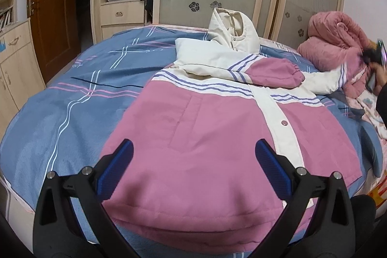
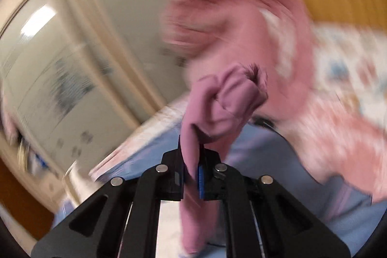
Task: Fold large clothes
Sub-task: 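Fold the grasped side panel toward the jacket center and release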
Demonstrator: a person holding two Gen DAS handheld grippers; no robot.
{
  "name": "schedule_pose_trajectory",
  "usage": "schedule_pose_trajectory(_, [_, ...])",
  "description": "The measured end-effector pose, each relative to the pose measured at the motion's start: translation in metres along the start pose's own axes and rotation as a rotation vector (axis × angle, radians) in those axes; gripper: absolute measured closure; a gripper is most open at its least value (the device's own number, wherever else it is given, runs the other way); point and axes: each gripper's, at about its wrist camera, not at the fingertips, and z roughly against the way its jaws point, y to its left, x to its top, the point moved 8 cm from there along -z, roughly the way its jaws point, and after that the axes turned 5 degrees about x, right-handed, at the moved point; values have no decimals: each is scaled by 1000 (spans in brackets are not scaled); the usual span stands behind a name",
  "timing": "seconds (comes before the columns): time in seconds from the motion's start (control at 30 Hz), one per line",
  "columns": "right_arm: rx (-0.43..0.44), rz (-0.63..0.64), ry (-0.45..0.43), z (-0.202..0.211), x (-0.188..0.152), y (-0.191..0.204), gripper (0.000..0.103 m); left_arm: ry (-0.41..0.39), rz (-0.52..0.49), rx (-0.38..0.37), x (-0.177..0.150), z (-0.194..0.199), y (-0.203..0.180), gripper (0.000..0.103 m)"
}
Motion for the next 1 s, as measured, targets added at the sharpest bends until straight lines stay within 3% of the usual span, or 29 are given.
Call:
schedule_pose_trajectory(0.1, [102,278,-5,7,-21,122,95,-2,35,-27,1,4,8,2])
schedule_pose_trajectory(0.2, [189,510,28,3,-83,228,95,-17,49,-27,2,10,17,2])
schedule_pose_trajectory(0.27, [231,622,103,-11,-151,284,95,-24,58,-22,3,13,24,2])
schedule_pose_trajectory(0.37, [271,687,252,-40,-251,320,94,-31,85,-27,1,19,35,2])
schedule_pose_trajectory(0.43, [265,704,397,-61,-325,323,91,-33,88,-21,0,23,41,2])
schedule_pose_trajectory(0.53, [213,726,552,-79,-395,309,68,-41,90,-7,-2,29,50,2])
schedule_pose_trajectory(0.6, [200,769,550,-70,-407,308,34,-36,92,0,-6,32,55,2])
schedule_pose_trajectory(0.63, [220,761,512,-52,-398,309,28,-32,97,4,-8,33,58,2])
schedule_pose_trajectory(0.7, [290,697,451,-14,-379,313,5,-19,108,8,-12,34,62,2])
schedule_pose_trajectory(0.83, [379,635,364,99,-333,296,1,11,131,4,-19,39,63,2])
schedule_pose_trajectory(1.0, [309,719,266,230,-310,247,1,11,104,-7,-22,55,50,2])
